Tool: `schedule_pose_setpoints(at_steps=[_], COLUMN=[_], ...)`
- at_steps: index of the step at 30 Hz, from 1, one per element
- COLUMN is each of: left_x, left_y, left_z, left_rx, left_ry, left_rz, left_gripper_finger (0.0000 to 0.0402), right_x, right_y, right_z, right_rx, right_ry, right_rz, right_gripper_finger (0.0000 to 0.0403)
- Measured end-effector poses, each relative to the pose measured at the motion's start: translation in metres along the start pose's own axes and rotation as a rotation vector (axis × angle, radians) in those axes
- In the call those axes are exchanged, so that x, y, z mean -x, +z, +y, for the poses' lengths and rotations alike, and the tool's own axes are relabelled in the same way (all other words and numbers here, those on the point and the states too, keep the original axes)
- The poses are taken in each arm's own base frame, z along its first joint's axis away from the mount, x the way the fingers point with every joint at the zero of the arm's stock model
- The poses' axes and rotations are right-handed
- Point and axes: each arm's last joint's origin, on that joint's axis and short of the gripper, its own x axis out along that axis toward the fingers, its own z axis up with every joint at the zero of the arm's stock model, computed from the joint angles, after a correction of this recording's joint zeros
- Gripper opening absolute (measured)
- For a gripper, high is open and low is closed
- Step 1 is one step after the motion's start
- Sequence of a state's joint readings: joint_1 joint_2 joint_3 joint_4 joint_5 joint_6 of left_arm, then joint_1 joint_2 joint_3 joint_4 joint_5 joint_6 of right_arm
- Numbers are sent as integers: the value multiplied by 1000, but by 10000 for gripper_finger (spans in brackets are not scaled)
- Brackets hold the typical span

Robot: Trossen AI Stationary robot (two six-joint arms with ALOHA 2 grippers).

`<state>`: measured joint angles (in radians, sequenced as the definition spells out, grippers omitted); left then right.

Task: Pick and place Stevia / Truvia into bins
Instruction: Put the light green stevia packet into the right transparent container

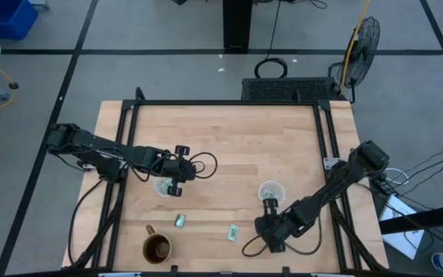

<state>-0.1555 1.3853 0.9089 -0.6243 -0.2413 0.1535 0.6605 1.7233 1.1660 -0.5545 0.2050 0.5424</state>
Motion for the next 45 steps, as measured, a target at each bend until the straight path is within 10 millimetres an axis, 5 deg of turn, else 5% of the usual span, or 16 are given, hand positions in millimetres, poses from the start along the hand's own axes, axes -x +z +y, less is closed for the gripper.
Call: schedule_pose_setpoints(at_steps=[5, 8, 16, 26, 36, 45], left_x=[0, 0, 0, 0, 0, 0], left_y=[0, 0, 0, 0, 0, 0], left_z=[0, 0, 0, 0, 0, 0], left_rx=[-7, -7, 47, 54, 54, 54], left_ry=[0, 0, 0, -13, -13, -14], left_rz=[0, 0, 0, 1, 1, 1], left_gripper_finger=[56, 56, 56, 56, 56, 56], right_x=[45, 58, 33, 8, 7, 39], right_y=[10, 7, -11, -31, -28, -15], right_z=[-26, -49, -98, -115, -114, -111], right_rx=[25, -5, -235, -210, -140, -139], right_ry=[-243, -358, -303, -204, -181, -121], right_rz=[-199, -154, 99, 176, 148, -15], right_gripper_finger=[3, 1, 1, 4, 71, 76])
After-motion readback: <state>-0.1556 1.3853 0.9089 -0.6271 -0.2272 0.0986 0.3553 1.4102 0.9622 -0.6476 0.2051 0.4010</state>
